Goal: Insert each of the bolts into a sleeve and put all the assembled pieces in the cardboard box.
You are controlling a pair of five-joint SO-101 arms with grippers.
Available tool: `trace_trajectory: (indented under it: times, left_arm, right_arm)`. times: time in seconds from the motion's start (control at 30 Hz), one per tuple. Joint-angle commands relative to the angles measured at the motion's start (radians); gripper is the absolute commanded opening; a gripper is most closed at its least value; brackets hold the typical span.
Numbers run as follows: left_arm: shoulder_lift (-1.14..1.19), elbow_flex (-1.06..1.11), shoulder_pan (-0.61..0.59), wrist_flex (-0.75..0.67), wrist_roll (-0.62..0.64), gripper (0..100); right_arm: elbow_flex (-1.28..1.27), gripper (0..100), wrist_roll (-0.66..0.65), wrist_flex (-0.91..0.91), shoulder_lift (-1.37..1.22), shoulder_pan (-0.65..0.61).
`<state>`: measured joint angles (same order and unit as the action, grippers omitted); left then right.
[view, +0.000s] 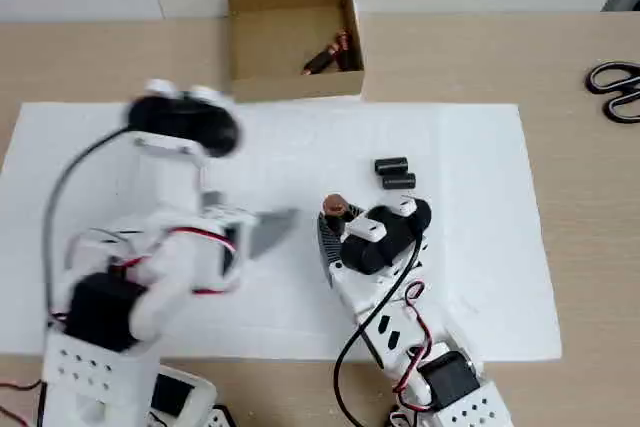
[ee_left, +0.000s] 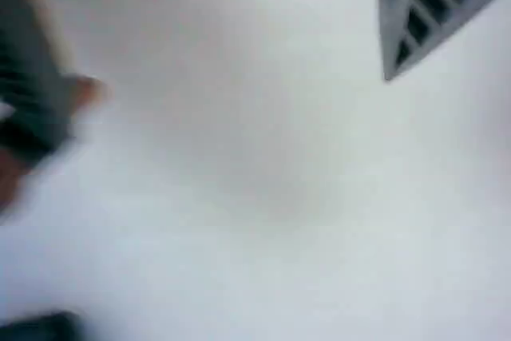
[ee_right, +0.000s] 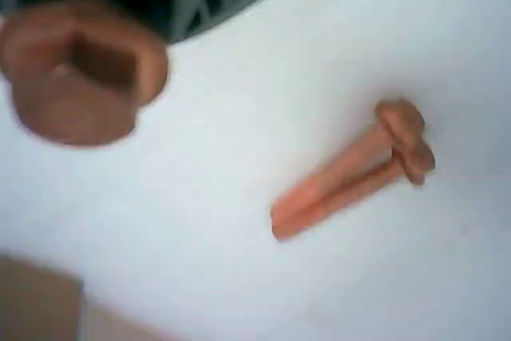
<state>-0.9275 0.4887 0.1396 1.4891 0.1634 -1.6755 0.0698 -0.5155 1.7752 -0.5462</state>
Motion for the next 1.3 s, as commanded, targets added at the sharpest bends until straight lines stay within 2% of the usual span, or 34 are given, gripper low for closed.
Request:
trace_trajectory:
  times: [0.0, 0.1, 0.2, 0.37, 0.6, 0.83, 1.1, 1.27]
  left_arm:
    - [-0.011, -0.031, -0.169, 0.006, -0.095, 32]
    - [-0.011, -0.027, -0.204, 0.025, -0.112, 32]
    - [-0.011, -0.027, -0.201, 0.031, -0.112, 32]
    - [-0.011, -0.028, -0.149, 0.031, -0.112, 32]
    - [-0.011, -0.028, -0.106, 0.029, -0.112, 32]
    - [-0.011, -0.028, -0.11, 0.029, -0.112, 32]
    - [-0.008, -0.027, -0.112, 0.029, -0.112, 32]
    - [-0.005, -0.027, -0.112, 0.029, -0.112, 32]
  right_arm:
    - [0.055, 0.7, 0.002, -0.084, 0.025, 0.025]
    - [0.176, 0.7, -0.011, -0.157, 0.022, 0.044]
    - [0.298, 0.7, -0.104, -0.162, -0.024, 0.045]
    - [0.528, 0.7, -0.186, -0.147, -0.288, 0.077]
    - [0.822, 0.7, -0.187, 0.182, -0.783, 0.182]
    - [1.096, 0.7, -0.186, 0.458, -1.283, 0.206]
    - [1.473, 0.7, -0.189, 0.713, -1.867, 0.206]
    - [1.757, 0.7, -0.189, 0.76, -2.186, 0.208]
